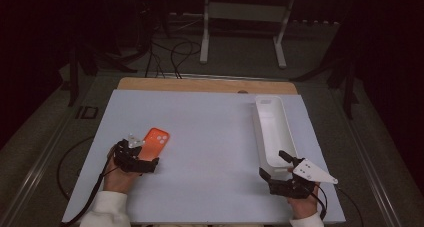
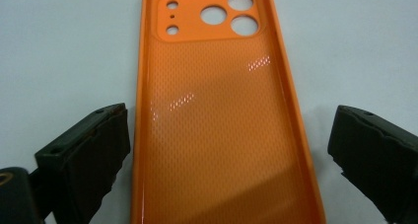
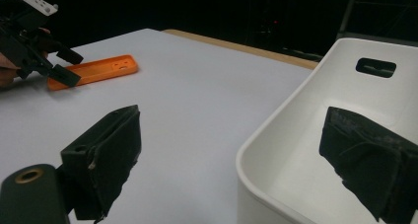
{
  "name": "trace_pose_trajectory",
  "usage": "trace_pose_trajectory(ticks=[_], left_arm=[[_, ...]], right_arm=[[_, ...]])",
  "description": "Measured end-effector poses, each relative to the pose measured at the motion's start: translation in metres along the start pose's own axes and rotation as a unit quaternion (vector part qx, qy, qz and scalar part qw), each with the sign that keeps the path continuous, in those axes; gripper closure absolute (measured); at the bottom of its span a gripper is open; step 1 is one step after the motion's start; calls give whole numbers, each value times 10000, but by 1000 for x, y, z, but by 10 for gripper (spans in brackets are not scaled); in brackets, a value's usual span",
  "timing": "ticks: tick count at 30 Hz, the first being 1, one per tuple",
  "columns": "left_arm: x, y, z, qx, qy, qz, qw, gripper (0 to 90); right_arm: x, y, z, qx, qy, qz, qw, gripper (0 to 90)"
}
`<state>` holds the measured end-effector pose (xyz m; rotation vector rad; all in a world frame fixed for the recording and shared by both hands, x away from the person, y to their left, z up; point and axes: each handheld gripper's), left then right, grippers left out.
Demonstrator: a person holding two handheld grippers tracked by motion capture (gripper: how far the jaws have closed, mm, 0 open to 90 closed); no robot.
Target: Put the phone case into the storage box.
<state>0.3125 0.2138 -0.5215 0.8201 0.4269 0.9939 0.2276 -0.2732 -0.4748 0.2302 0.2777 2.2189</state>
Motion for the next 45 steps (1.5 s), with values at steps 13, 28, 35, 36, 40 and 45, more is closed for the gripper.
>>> trace_pose_trajectory(ticks=[13,28,35,36,40,45], left_arm=[[2,-4,0,93,103,-41,9999,51],[3,-2,4,259,200,-15,9995,140],[3,-1,5,285,185,13,9994,160],[2,-1,5,267,160,25,9995,161],[0,1,5,217,89,88,9997,165],[1,6,6,78,119,101,9998,167]], right_arm=[[0,0,0,12,-6,-13,10000,89],[1,-1,0,24,6,-18,10000,89],[1,-1,0,20,15,-20,10000,89],[1,0,0,20,14,-22,10000,89],[1,0,0,12,13,-39,10000,89],[1,0,0,17,12,-29,10000,89]])
Point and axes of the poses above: each handheld gripper's, and its own axes: y roughly backward along the jaws, z roughly out of its top, x roughly to its left, and after that the axes turned 3 degrees about -y, right-handed
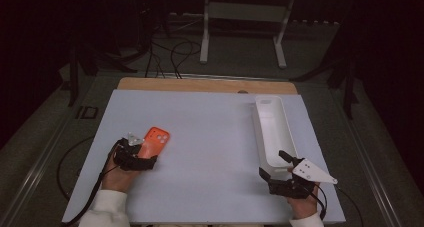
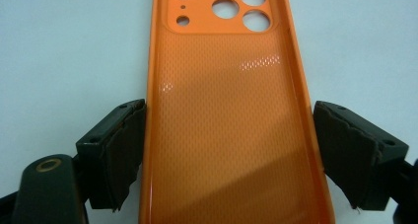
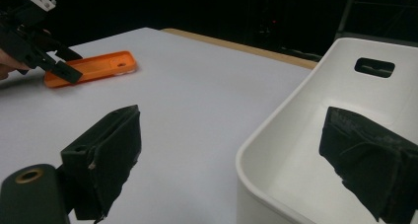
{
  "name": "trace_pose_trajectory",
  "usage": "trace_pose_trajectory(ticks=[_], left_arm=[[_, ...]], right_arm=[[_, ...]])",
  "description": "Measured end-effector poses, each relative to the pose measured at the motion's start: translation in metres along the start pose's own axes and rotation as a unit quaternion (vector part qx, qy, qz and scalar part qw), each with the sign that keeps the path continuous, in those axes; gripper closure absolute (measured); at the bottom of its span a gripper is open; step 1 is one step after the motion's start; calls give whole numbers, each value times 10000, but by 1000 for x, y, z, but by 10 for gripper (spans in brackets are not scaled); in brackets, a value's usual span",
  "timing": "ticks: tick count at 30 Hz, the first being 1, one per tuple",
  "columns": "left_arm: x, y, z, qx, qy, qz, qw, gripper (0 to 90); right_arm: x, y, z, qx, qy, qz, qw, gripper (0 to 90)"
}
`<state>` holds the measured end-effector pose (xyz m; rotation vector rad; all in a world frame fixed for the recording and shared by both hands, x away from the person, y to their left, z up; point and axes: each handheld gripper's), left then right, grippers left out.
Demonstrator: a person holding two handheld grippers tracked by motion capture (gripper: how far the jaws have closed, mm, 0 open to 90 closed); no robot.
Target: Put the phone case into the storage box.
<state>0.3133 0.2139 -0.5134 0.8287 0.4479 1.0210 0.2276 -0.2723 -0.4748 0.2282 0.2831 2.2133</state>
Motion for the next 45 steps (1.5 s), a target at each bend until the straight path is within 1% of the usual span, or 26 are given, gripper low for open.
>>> trace_pose_trajectory(ticks=[4,7,12,19,22,26,34,37,42,45], left_arm=[[1,5,1,-114,47,34,9999,167],[1,9,3,-180,46,51,9998,167],[0,15,6,-264,7,83,9996,166],[-4,23,10,-399,-35,61,9992,166],[-5,26,12,-479,-59,53,9988,166],[-9,32,16,-573,-148,35,9982,166],[-17,43,25,-812,-249,-1,9964,166],[-19,46,27,-859,-304,-29,9958,166],[-24,50,30,-956,-338,-70,9948,166],[-28,52,33,-991,-415,-94,9942,166]], right_arm=[[0,0,0,0,-5,1,10000,89],[0,0,0,1,-2,-5,10000,89],[0,-1,0,6,6,-14,10000,88],[-1,-1,1,4,-13,11,10000,89],[-2,-1,1,-8,-79,31,10000,89],[-4,0,3,-36,-110,32,9999,89],[-4,-2,5,-25,-131,50,9999,88],[-3,-2,6,-22,-135,56,9999,88],[-3,-3,9,-11,-120,72,9999,89],[-3,-4,11,-4,-139,88,9999,88]])
Point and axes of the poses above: each handheld gripper's, and its own axes: y roughly backward along the jaws, z roughly out of its top, x roughly to its left, and after that the axes turned 3 degrees about -y, right-handed
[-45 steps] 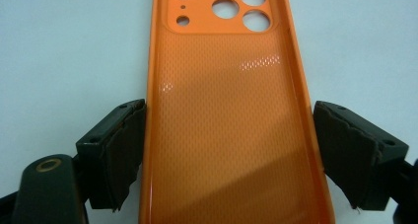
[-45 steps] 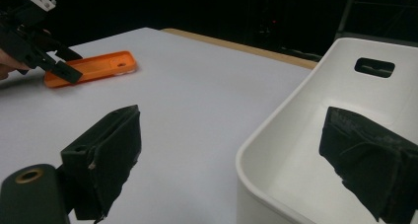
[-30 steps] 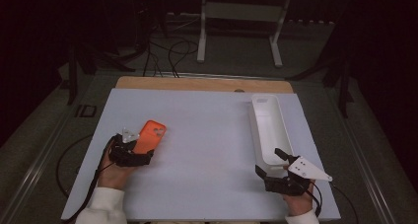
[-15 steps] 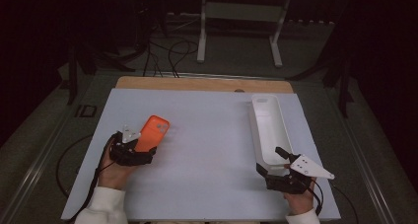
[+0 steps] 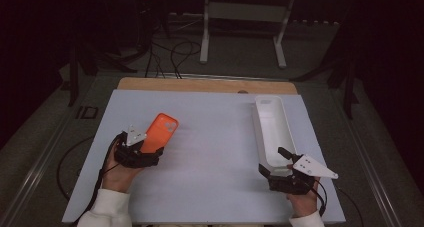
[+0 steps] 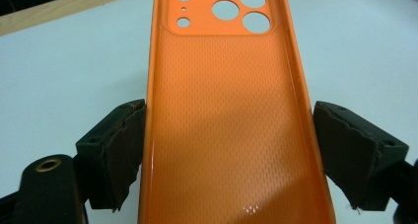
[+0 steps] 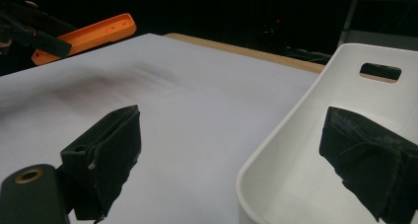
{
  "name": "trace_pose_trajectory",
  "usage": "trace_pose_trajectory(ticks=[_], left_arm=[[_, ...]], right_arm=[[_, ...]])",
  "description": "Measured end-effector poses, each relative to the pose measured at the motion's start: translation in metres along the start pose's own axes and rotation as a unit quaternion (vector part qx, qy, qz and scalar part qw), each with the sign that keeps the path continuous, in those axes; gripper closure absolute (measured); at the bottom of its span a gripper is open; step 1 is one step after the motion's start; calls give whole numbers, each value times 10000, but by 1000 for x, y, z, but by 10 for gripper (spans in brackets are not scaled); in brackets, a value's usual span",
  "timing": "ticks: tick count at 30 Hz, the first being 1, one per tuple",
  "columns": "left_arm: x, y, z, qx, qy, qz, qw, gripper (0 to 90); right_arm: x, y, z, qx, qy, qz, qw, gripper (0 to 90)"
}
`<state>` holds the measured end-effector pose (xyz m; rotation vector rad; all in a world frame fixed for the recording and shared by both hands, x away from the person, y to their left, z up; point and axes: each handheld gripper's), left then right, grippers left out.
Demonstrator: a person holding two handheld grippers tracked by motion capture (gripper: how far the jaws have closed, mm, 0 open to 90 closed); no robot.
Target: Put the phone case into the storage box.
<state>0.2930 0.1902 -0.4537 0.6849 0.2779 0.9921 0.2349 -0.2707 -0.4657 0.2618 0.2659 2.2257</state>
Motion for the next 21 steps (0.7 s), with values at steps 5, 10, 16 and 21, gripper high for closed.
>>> trace_pose_trajectory(ticks=[5,10,16,21], left_arm=[[-7,1,7,-86,-104,-59,9999,166],[-15,3,17,-156,-266,-81,9995,166],[-23,3,24,-240,-358,-139,9990,166],[-27,3,28,-305,-407,-209,9985,166]], right_arm=[[0,-1,4,21,-44,60,10000,88],[0,-3,9,71,-28,95,9999,88],[2,-8,16,122,-25,149,9998,88],[5,-15,21,151,-25,216,9996,88]])
Point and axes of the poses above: each handheld gripper's, and its own axes: y roughly backward along the jaws, z roughly out of its top, x roughly to its left, and after that the axes turned 3 degrees about -y, right-handed
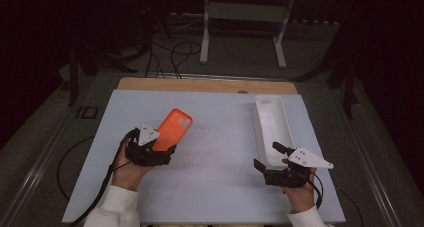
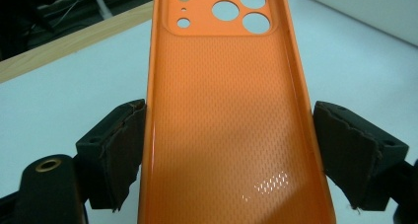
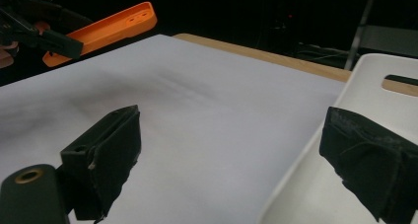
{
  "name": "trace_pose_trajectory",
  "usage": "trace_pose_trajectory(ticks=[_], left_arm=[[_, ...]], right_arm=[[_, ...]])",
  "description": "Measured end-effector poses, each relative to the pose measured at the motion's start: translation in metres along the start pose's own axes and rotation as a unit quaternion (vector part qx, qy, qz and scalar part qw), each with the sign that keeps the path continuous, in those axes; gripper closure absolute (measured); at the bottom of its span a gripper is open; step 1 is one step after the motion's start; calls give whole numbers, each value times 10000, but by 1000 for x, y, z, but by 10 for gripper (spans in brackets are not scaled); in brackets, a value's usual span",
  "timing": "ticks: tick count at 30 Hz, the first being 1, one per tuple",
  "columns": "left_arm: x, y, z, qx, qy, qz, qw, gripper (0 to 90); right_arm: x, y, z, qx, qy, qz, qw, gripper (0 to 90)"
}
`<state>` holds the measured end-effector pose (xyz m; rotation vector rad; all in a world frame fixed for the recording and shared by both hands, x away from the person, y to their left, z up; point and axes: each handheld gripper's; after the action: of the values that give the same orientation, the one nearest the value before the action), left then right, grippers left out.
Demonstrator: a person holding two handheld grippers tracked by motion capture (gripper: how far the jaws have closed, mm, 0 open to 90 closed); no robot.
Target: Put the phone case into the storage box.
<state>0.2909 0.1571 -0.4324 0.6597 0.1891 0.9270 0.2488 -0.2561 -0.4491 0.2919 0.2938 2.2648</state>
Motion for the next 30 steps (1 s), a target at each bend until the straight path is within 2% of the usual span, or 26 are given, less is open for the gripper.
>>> trace_pose_trajectory(ticks=[7,16,27,30], left_arm=[[-9,0,9,-61,-166,-54,9998,166],[-26,-8,24,-151,-363,-258,9989,166],[-39,-17,31,-161,-502,-400,9978,166],[-41,-17,31,-244,-524,-449,9973,166]], right_arm=[[5,-11,5,60,-38,92,9999,88],[10,-23,11,105,-96,208,9997,88],[13,-36,20,120,-156,336,9992,88],[14,-40,22,121,-200,362,9991,88]])
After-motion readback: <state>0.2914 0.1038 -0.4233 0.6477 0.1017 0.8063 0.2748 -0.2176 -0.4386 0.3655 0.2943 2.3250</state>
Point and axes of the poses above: each handheld gripper's, and its own axes: y roughly backward along the jaws, z roughly out of its top, x roughly to its left, and after that the axes turned 3 degrees about -y, right-handed
